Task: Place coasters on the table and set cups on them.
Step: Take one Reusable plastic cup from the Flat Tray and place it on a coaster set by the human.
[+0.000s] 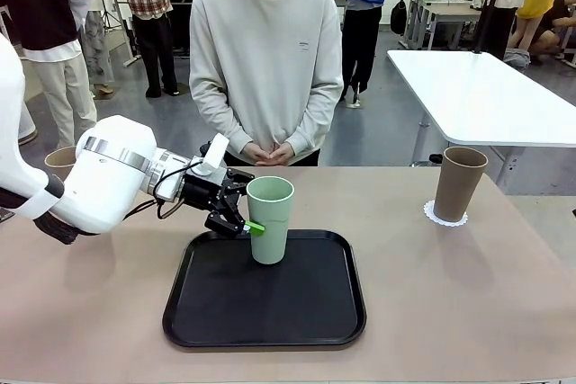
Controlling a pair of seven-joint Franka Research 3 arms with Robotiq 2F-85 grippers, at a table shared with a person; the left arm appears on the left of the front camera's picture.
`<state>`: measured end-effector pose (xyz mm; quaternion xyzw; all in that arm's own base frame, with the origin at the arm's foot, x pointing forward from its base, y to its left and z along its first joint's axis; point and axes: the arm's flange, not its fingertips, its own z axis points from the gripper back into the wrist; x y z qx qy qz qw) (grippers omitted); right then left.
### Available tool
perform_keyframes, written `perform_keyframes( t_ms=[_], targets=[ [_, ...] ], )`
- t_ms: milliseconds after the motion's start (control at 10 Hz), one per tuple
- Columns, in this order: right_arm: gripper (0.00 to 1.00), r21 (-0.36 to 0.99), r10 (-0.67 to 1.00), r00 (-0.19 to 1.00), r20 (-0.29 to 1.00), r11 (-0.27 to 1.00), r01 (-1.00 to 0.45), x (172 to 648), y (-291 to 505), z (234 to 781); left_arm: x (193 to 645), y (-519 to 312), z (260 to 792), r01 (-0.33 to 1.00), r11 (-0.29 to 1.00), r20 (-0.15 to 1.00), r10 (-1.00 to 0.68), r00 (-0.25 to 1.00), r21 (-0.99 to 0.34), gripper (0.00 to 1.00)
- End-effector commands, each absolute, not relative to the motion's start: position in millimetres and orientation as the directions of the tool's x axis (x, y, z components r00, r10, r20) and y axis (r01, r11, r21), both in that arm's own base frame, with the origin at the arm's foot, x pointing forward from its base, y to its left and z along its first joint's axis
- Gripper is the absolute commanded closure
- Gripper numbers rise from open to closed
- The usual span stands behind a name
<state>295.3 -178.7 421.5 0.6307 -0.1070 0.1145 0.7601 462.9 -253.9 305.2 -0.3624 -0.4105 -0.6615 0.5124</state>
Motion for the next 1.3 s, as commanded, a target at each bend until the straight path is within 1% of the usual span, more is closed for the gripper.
perform_keyframes(
  t_ms=[0, 600, 1200],
  targets=[
    [0.0, 0.935, 0.04, 0.95, 0.311, 0.17, -0.313, 293.8, -178.0, 420.3, 465.8, -266.5, 297.4, 0.966, -0.137, 0.899, -0.358, -0.253, 0.218, 0.0],
    [0.0, 0.935, 0.04, 0.95, 0.311, 0.17, -0.313, 293.8, -178.0, 420.3, 473.2, -278.6, 292.6, 0.97, -0.152, 0.909, -0.347, -0.233, 0.191, 0.0],
    [0.0, 0.935, 0.04, 0.95, 0.311, 0.17, -0.313, 293.8, -178.0, 420.3, 467.7, -279.0, 293.8, 0.968, -0.157, 0.907, -0.346, -0.239, 0.195, 0.0]
  ],
)
